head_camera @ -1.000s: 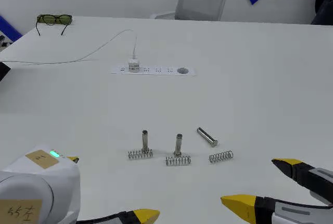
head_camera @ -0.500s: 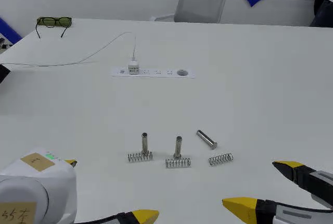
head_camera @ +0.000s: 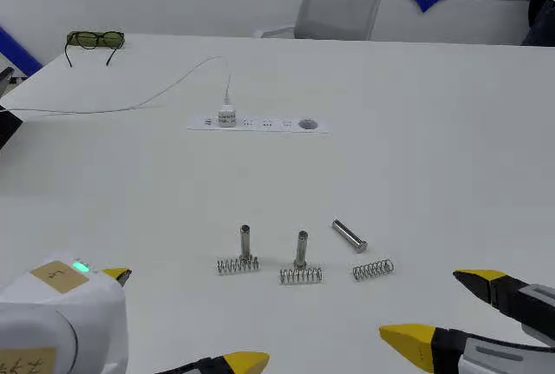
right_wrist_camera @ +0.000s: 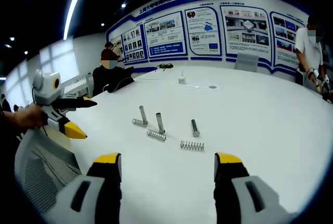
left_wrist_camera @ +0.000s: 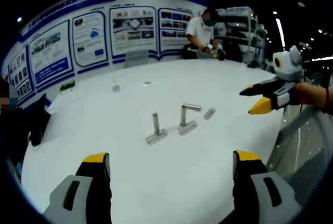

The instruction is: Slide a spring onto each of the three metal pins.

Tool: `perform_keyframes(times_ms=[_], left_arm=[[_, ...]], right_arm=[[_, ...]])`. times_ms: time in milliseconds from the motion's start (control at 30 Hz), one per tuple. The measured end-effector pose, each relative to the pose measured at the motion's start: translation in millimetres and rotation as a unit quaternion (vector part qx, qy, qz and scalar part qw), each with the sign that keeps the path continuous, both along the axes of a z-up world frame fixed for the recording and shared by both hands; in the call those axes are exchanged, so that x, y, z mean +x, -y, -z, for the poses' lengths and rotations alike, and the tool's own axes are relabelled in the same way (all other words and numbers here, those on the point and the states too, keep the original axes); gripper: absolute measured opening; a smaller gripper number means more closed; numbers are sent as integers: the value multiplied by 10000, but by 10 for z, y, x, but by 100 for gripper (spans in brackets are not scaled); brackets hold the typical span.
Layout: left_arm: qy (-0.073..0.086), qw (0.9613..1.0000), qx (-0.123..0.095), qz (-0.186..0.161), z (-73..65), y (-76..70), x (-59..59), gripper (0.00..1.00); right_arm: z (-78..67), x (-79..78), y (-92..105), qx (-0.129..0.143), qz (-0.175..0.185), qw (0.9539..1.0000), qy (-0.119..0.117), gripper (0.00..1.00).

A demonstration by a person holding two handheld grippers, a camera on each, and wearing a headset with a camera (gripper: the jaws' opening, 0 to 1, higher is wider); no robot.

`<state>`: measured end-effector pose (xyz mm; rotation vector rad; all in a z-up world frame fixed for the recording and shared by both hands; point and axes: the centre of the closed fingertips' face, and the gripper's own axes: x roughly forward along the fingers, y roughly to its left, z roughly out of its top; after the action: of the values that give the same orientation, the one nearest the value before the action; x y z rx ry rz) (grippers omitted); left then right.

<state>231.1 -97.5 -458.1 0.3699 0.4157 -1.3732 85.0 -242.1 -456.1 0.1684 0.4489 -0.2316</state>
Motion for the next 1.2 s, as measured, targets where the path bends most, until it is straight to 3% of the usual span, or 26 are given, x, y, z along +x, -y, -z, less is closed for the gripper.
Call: perform_keyframes(times_ms=[400,1200], left_arm=[[-26,10000,30,39,14,1,-22,100],[-80,9999,-19,109,3,25,-57,99]], right_arm=[[-88,229,212,-83,-15,9999,-70,63],[-39,743,633,-314,-59,9984,-461,51]])
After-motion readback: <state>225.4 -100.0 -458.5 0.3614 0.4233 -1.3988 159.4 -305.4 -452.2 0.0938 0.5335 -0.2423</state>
